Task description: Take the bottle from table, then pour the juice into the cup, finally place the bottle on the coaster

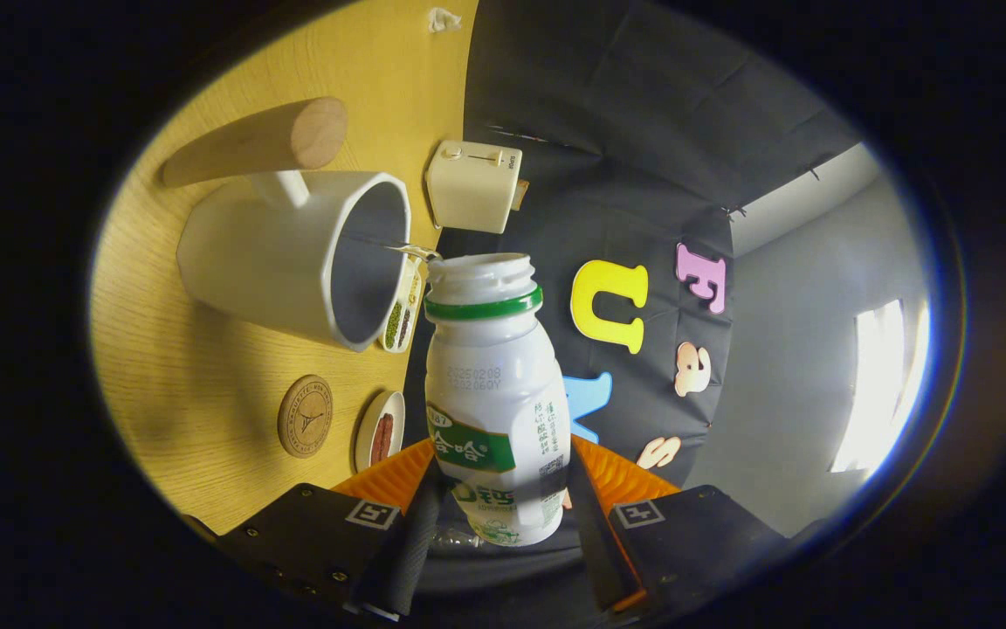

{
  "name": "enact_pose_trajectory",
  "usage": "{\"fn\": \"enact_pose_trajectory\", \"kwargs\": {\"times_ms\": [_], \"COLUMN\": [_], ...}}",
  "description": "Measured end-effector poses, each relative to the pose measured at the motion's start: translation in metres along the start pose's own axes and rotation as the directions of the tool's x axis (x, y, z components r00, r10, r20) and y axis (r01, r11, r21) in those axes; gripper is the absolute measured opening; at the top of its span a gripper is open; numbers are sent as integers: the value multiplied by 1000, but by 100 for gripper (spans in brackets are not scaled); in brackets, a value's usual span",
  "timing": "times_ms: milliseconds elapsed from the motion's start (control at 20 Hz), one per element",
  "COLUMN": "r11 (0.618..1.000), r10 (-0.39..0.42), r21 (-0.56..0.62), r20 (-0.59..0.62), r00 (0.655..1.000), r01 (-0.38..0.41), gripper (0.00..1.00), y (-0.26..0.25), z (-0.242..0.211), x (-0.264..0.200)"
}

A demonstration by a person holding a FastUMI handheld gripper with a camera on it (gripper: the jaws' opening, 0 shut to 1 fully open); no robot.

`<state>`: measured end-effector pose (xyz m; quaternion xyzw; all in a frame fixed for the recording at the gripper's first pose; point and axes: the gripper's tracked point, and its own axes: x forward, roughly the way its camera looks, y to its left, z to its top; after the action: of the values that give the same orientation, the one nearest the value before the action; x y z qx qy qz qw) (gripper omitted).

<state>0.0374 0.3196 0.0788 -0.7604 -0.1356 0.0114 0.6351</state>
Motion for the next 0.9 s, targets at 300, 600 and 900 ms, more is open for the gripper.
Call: {"fn": "enact_pose_trajectory", "kwargs": {"times_ms": [300, 600, 900], "r11": [1000, 999, 999], "r10": [18, 34, 45], "r21": [-7, -15, 2], "r20": [-5, -7, -23], "r00": [1000, 999, 999], "r01": [-18, -34, -45], "gripper": [74, 74, 74], "y": [7, 12, 18], "z": [-2, -4, -7], "x": [4, 4, 5]}}
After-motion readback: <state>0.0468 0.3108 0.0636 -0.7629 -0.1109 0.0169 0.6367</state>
